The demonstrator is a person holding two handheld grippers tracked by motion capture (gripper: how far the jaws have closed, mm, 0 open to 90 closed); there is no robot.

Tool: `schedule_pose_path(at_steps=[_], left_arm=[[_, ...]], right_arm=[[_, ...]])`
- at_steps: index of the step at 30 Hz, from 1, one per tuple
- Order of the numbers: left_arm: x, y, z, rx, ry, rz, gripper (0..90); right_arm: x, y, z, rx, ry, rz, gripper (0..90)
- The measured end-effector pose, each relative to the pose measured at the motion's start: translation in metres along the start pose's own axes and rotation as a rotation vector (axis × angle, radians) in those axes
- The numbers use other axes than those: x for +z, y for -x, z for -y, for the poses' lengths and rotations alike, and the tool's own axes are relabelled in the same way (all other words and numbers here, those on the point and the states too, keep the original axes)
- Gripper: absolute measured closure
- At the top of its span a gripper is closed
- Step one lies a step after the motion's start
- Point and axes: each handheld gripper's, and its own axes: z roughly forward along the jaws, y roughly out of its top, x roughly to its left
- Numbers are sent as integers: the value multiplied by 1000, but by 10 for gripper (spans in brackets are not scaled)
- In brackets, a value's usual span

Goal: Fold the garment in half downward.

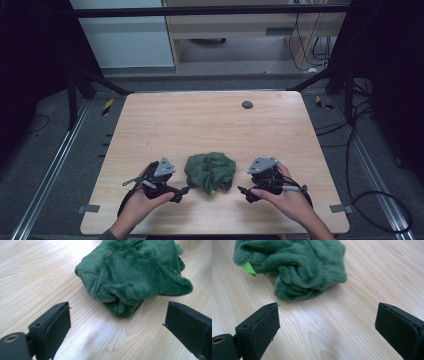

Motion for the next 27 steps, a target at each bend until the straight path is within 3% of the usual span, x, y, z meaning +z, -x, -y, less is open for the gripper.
schedule_pose_path(at_steps=[7, 8, 12, 27], left_arm=[[-7, -12, 7, -8, -8, -16, 48], [-9, -17, 9, -9, -13, -20, 48], [-13, -29, 13, -15, -36, -43, 48], [-14, -66, 20, -59, -91, -77, 51]], right_arm=[[-12, 19, 9, 56, 12, 42, 65], [-16, 29, 14, 88, 8, 60, 71], [-19, 44, 21, 128, 3, 85, 81], [-14, 88, 29, 218, -40, 155, 106]])
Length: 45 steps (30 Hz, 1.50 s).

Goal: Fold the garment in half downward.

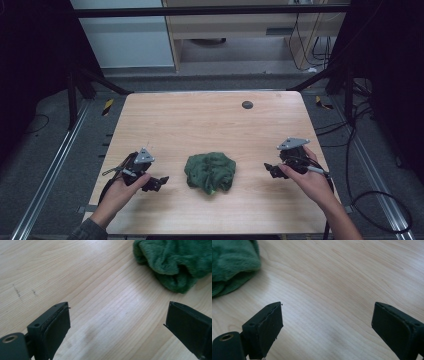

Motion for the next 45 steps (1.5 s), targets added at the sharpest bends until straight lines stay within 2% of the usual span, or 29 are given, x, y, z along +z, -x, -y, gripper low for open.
schedule_pose_path(at_steps=[6, 7, 11, 14, 15, 19, 25, 32, 40, 41, 45], left_arm=[[6, -14, -2, -22, -10, -5, 53], [10, -20, -3, -34, -8, -7, 54], [19, -30, -7, -51, -14, -8, 56], [24, -36, -9, -58, -21, -9, 56], [28, -41, -9, -67, -27, -9, 56], [34, -53, -11, -89, -30, -16, 56], [42, -67, -12, -103, -33, -44, 56], [48, -77, -10, -119, -41, -56, 54], [60, -79, -9, -109, -47, -75, 52], [63, -79, -9, -110, -44, -76, 52], [68, -80, -7, -127, -32, -76, 50]], right_arm=[[11, 13, -8, 33, -30, 14, 115], [18, 20, -12, 54, -42, 16, 122], [29, 32, -20, 100, -53, 14, 127], [38, 39, -23, 142, -62, 9, 135], [43, 42, -24, 161, -70, 7, 136], [56, 49, -25, 198, -63, 9, 139], [78, 52, -29, 226, -67, 8, 138], [93, 51, -29, 265, -50, 7, 142], [100, 55, -27, 309, -19, 22, 141], [101, 57, -26, 335, -3, 22, 140], [102, 60, -24, 359, 6, 33, 138]])
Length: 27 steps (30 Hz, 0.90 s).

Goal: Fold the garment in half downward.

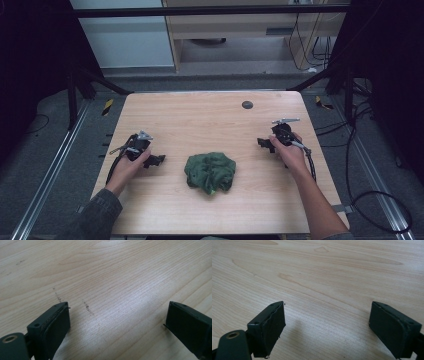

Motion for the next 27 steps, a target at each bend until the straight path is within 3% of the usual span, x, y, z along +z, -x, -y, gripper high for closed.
schedule_pose_path(at_steps=[9, 16, 18, 21, 27], left_arm=[[7, -2, 5, -4, 85, -9, 8], [8, -2, 5, -3, 95, -7, 0], [8, -2, 6, -3, 95, -7, 0], [7, -2, 6, -7, 94, -11, 0], [7, 2, 7, -46, 95, -44, 0]], right_arm=[[5, 2, 1, 22, 31, 21, 128], [11, -1, 3, 8, 64, 53, 109], [13, -2, 4, -7, 84, 71, 97], [16, -9, 4, -70, 53, 120, 76], [17, -20, 6, -6, 53, 177, 49]])
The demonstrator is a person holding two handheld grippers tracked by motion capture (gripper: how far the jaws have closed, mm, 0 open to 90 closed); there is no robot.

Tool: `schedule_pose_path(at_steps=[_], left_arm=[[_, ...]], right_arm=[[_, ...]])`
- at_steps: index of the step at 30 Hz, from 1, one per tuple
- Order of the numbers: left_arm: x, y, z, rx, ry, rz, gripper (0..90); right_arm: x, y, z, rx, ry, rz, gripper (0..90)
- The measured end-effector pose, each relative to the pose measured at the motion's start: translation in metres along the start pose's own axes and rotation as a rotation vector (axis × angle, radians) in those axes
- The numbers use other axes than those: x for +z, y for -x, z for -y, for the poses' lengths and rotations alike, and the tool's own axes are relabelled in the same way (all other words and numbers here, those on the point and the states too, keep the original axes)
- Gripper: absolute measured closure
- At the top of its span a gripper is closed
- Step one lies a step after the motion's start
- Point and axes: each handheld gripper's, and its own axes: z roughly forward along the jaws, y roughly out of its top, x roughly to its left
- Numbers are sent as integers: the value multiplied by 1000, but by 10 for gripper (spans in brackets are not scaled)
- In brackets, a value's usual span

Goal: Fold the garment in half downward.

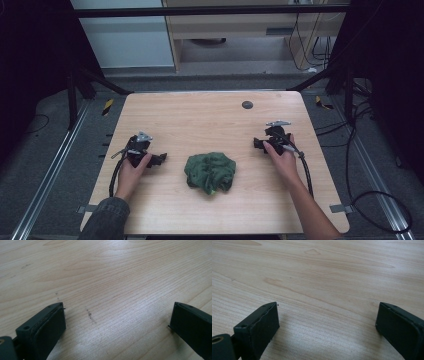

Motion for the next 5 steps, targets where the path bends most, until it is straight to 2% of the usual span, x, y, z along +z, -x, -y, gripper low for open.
schedule_pose_path(at_steps=[5], left_arm=[[0, 0, 0, -1, 0, -1, 0]], right_arm=[[-6, -5, 6, 78, -9, 65, 15]])
